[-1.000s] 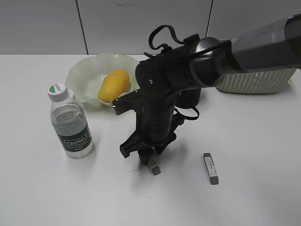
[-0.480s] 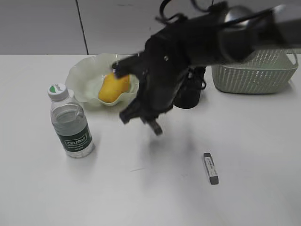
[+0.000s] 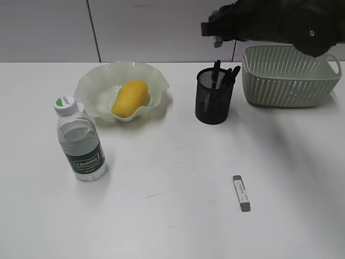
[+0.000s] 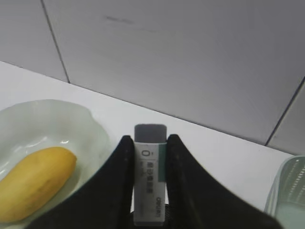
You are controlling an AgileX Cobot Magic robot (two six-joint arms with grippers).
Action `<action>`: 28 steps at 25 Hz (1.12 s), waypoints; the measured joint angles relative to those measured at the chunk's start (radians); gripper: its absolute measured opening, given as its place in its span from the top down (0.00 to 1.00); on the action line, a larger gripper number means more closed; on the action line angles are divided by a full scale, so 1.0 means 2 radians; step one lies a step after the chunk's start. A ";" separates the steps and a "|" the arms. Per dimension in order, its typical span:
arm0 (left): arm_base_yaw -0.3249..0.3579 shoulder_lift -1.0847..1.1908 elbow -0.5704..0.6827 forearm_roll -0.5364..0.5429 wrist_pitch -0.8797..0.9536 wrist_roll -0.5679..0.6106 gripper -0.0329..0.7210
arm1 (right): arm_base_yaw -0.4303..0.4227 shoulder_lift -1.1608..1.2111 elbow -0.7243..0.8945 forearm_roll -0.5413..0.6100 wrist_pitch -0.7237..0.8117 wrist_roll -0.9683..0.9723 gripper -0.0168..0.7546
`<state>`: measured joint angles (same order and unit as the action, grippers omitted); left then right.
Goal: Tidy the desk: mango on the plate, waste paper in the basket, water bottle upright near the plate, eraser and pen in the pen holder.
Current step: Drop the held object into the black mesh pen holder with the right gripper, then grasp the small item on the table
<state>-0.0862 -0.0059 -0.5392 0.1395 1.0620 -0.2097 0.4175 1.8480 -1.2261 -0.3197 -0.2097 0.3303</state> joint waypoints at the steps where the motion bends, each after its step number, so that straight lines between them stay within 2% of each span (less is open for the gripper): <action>1: 0.000 0.000 0.000 0.000 0.000 0.000 0.21 | -0.007 0.010 0.001 0.001 -0.013 0.000 0.76; 5: 0.000 0.000 0.000 0.000 0.000 0.000 0.21 | -0.010 0.056 0.002 0.002 -0.044 0.000 0.75; 6: 0.000 0.000 0.000 0.000 0.000 0.000 0.21 | -0.010 0.066 0.003 0.002 -0.048 0.000 0.72; 10: 0.000 0.000 0.000 0.000 0.000 0.000 0.21 | -0.010 0.079 0.004 0.001 -0.048 -0.003 0.48; 13: 0.000 0.000 0.000 0.000 0.000 0.000 0.21 | -0.012 0.067 0.004 0.001 -0.020 -0.005 0.40; 17: 0.000 0.000 0.000 0.000 0.000 0.000 0.21 | -0.012 0.004 0.010 -0.008 0.093 -0.006 0.39; 20: 0.000 0.000 0.000 0.000 0.000 0.000 0.21 | -0.012 -0.072 0.053 -0.022 0.142 -0.006 0.41; 25: 0.000 0.000 0.000 0.000 0.000 0.000 0.21 | -0.012 -0.254 0.199 -0.023 0.176 -0.006 0.42; 28: 0.000 0.000 0.000 -0.001 0.000 0.000 0.21 | -0.012 -0.390 0.272 -0.015 0.243 -0.006 0.43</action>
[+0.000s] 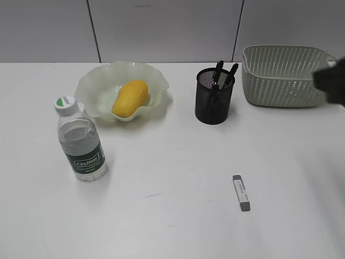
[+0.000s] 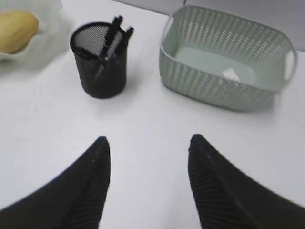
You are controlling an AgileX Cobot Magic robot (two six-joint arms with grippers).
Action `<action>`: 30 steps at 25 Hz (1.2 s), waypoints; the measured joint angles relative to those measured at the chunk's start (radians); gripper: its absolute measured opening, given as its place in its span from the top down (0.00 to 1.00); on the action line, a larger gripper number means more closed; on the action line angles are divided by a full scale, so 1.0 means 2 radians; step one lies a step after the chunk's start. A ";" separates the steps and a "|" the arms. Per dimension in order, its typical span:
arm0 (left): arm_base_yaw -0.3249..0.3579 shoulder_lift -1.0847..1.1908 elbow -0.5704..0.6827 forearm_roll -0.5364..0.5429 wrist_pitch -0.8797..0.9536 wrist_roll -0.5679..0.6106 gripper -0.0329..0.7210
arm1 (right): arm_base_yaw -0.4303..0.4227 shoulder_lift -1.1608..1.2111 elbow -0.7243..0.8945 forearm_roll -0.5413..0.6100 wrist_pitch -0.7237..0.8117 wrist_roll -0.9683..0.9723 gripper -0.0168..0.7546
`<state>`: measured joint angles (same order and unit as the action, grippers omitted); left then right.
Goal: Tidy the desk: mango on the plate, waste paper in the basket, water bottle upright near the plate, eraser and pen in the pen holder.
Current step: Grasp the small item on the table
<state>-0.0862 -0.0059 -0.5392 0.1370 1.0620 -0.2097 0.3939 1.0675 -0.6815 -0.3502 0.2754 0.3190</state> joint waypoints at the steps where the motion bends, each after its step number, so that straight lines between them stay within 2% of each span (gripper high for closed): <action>1: 0.000 0.000 0.000 -0.002 0.000 0.000 0.21 | 0.000 -0.038 0.019 0.001 0.026 0.000 0.43; 4: 0.000 0.011 0.000 -0.010 -0.001 0.002 0.21 | 0.000 -0.170 0.055 0.013 0.131 -0.004 0.43; 7: 0.000 0.046 -0.003 -0.031 -0.008 0.019 0.22 | 0.000 -0.283 0.067 0.054 0.223 -0.044 0.43; 11: 0.000 0.114 -0.013 -0.087 -0.060 0.072 0.27 | 0.000 -0.395 0.070 0.098 0.312 -0.086 0.43; 14: 0.000 0.178 -0.015 -0.176 -0.114 0.150 0.35 | 0.000 -0.452 0.071 0.105 0.345 -0.098 0.46; 17: -0.007 0.248 -0.024 -0.288 -0.143 0.246 0.44 | 0.000 -0.484 0.079 0.110 0.377 -0.103 0.48; 20: -0.019 0.317 -0.050 -0.364 -0.154 0.332 0.50 | 0.000 -0.505 0.083 0.119 0.382 -0.105 0.49; 22: -0.036 0.364 -0.075 -0.394 -0.162 0.363 0.51 | 0.000 -0.510 0.085 0.121 0.382 -0.106 0.49; 25: -0.101 0.451 -0.121 -0.399 -0.188 0.384 0.51 | 0.000 -0.510 0.085 0.122 0.382 -0.107 0.49; 28: -0.228 0.526 -0.163 -0.373 -0.240 0.380 0.51 | 0.000 -0.510 0.085 0.123 0.382 -0.108 0.49; 30: -0.312 0.597 -0.187 -0.321 -0.293 0.327 0.51 | 0.000 -0.510 0.085 0.123 0.382 -0.109 0.49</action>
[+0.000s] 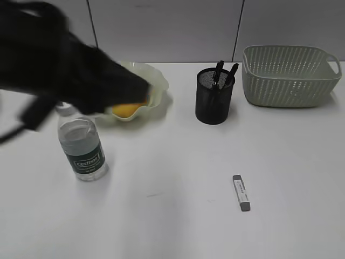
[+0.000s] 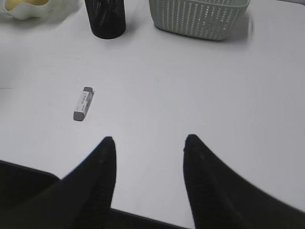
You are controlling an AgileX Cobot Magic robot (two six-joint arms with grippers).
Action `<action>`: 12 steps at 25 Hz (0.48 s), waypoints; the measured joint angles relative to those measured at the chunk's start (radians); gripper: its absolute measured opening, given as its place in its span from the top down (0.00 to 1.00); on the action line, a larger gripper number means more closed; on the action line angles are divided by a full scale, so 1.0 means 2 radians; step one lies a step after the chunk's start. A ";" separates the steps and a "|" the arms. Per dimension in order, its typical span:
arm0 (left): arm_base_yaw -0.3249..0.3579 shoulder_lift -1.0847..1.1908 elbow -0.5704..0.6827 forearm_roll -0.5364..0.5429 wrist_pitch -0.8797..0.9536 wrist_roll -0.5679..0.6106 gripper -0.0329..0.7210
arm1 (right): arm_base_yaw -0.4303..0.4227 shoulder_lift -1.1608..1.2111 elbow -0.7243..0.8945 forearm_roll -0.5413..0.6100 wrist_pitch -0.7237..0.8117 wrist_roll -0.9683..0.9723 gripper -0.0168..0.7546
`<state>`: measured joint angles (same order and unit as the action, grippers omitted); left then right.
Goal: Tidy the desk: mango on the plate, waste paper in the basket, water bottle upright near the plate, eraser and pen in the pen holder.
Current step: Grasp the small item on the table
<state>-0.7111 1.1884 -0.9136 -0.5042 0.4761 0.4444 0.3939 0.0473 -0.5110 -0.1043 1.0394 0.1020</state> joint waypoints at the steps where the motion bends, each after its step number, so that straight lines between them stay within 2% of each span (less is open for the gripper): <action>1: -0.040 0.044 -0.017 0.036 -0.014 -0.047 0.51 | 0.000 0.000 0.000 0.000 0.000 0.000 0.49; 3: -0.094 0.134 -0.063 0.107 -0.011 -0.149 0.50 | 0.000 0.000 0.000 0.000 0.000 0.000 0.49; 5: -0.128 0.227 -0.132 0.171 0.030 -0.233 0.45 | 0.000 0.000 0.000 0.000 0.000 0.000 0.49; 8: -0.144 0.357 -0.235 0.205 0.119 -0.295 0.33 | 0.000 0.000 0.000 0.000 0.000 0.000 0.49; 12: -0.146 0.458 -0.344 0.218 0.150 -0.357 0.27 | 0.000 0.000 0.000 0.000 0.000 -0.001 0.49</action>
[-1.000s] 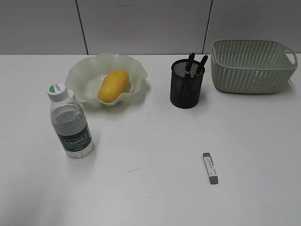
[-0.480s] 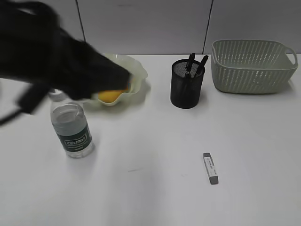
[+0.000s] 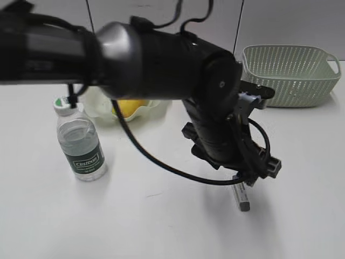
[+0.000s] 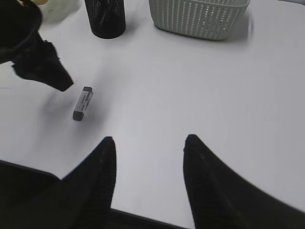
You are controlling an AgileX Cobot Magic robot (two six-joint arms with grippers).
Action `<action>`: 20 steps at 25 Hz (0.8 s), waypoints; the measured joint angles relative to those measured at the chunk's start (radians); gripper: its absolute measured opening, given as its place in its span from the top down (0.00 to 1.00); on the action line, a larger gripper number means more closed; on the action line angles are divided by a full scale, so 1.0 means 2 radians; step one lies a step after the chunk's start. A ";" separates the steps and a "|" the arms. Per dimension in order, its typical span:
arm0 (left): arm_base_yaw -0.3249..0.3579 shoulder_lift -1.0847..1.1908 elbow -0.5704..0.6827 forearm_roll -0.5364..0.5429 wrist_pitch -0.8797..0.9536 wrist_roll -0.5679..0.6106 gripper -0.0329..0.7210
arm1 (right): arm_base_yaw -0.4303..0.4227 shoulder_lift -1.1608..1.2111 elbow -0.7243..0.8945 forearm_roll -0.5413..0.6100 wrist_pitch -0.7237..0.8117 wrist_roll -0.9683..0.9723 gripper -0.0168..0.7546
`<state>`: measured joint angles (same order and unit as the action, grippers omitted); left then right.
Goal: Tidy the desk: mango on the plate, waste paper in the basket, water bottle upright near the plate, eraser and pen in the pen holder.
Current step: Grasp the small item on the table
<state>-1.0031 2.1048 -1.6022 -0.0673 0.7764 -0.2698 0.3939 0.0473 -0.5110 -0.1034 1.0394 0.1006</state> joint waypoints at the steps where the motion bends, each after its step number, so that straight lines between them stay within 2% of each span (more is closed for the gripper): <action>1: 0.000 0.015 -0.019 0.003 0.001 -0.019 0.26 | 0.000 0.000 0.000 0.000 0.000 0.000 0.49; 4: 0.000 0.054 -0.069 0.014 0.001 -0.077 0.26 | 0.000 0.000 0.000 0.000 0.000 0.000 0.49; 10: 0.000 0.108 -0.096 0.048 0.011 -0.186 0.31 | 0.000 0.000 0.000 0.000 0.000 -0.001 0.49; 17: -0.012 0.132 -0.107 0.063 0.010 -0.216 0.34 | 0.000 0.000 0.000 0.000 0.000 -0.001 0.49; 18: -0.015 0.133 -0.108 0.071 0.011 -0.217 0.37 | 0.000 0.000 0.000 0.000 0.000 -0.001 0.49; 20: -0.018 0.134 -0.110 0.087 0.021 -0.219 0.48 | 0.000 0.000 0.000 0.000 0.000 -0.001 0.50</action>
<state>-1.0391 2.3728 -1.8221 0.1068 0.8180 -0.7078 0.3939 0.0464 -0.5110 -0.1030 1.0394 0.0989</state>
